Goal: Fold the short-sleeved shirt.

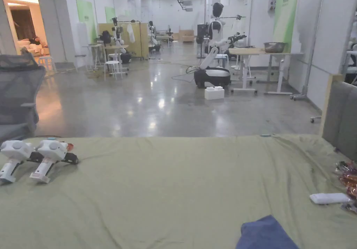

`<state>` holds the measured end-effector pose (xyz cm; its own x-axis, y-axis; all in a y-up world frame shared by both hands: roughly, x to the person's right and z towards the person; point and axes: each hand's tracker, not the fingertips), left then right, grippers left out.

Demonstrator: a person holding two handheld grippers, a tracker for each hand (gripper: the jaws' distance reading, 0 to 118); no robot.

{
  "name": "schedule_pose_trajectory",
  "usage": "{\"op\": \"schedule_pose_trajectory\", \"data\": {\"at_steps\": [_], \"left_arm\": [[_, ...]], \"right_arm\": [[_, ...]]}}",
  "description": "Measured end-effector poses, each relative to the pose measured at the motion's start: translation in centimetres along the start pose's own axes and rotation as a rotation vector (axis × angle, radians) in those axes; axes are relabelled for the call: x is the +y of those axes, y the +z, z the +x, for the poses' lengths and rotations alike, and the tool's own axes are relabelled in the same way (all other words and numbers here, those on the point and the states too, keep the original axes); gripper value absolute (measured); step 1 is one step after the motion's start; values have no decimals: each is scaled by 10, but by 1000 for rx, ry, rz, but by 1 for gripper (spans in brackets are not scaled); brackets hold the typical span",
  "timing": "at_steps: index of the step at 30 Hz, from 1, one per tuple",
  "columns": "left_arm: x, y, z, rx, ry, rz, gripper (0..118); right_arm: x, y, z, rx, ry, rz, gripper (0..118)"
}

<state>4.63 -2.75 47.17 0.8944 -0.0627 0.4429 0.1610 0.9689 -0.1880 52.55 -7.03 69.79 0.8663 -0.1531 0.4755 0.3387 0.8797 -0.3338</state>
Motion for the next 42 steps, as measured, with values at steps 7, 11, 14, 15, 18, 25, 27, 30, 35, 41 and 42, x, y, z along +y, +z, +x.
{"op": "schedule_pose_trajectory", "data": {"at_steps": [7,11,14,15,18,25,27,30,35,41,42], "left_arm": [[51,60,40,13,-26,202,74],[63,78,55,1,-78,244,54],[69,86,61,-12,-81,256,34],[72,86,62,-13,-75,243,21],[70,89,63,-30,-51,244,0],[70,89,61,-53,-59,226,0],[70,87,60,-65,-40,219,0],[68,84,60,-65,-42,214,0],[66,69,54,-65,-39,184,0],[47,22,36,-62,38,77,10],[42,7,31,-64,52,44,18]], "right_arm": [[38,61,-52,70,122,281,69],[46,80,-68,106,131,341,69],[48,87,-80,123,164,367,59],[47,89,-84,120,182,373,43],[46,86,-88,111,197,371,10],[44,78,-86,125,166,344,0],[45,77,-84,131,155,340,0],[46,73,-83,132,144,335,0],[47,60,-81,140,144,305,0],[37,41,-78,141,108,249,0],[34,36,-77,137,103,227,0]]}}
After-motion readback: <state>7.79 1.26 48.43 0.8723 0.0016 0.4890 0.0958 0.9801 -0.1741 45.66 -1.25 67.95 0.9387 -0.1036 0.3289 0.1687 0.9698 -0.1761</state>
